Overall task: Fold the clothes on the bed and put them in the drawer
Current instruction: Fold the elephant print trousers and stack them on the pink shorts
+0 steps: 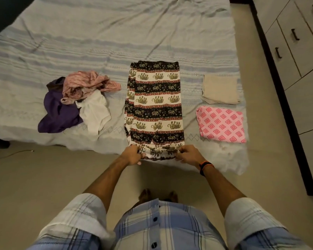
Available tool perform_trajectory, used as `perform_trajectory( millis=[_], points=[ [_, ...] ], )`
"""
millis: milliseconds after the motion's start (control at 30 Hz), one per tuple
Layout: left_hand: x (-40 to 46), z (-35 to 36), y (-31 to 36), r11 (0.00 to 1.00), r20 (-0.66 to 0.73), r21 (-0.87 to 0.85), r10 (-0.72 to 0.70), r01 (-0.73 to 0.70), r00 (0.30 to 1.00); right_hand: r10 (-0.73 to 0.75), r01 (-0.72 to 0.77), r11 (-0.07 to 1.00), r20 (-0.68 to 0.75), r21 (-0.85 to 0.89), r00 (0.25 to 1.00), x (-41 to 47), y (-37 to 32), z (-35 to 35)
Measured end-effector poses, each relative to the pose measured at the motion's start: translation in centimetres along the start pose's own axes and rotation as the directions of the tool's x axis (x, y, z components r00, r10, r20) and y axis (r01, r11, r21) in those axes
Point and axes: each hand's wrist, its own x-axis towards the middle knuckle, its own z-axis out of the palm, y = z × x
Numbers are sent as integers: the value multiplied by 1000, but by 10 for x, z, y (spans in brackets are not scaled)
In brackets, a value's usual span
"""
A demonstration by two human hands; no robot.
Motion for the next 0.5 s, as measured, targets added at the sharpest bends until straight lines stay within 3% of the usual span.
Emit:
perform_trajectory(
  millis=[267, 500],
  points=[
    [19, -7, 15, 998, -104, -67, -20, 14, 994, -38, 35, 996, 37, 81, 999, 26, -17, -19],
    [66, -41, 40, 998, -196, -66, -19, 7, 980, -3, 12, 990, -61, 143, 998, 83, -42, -31]
  ],
)
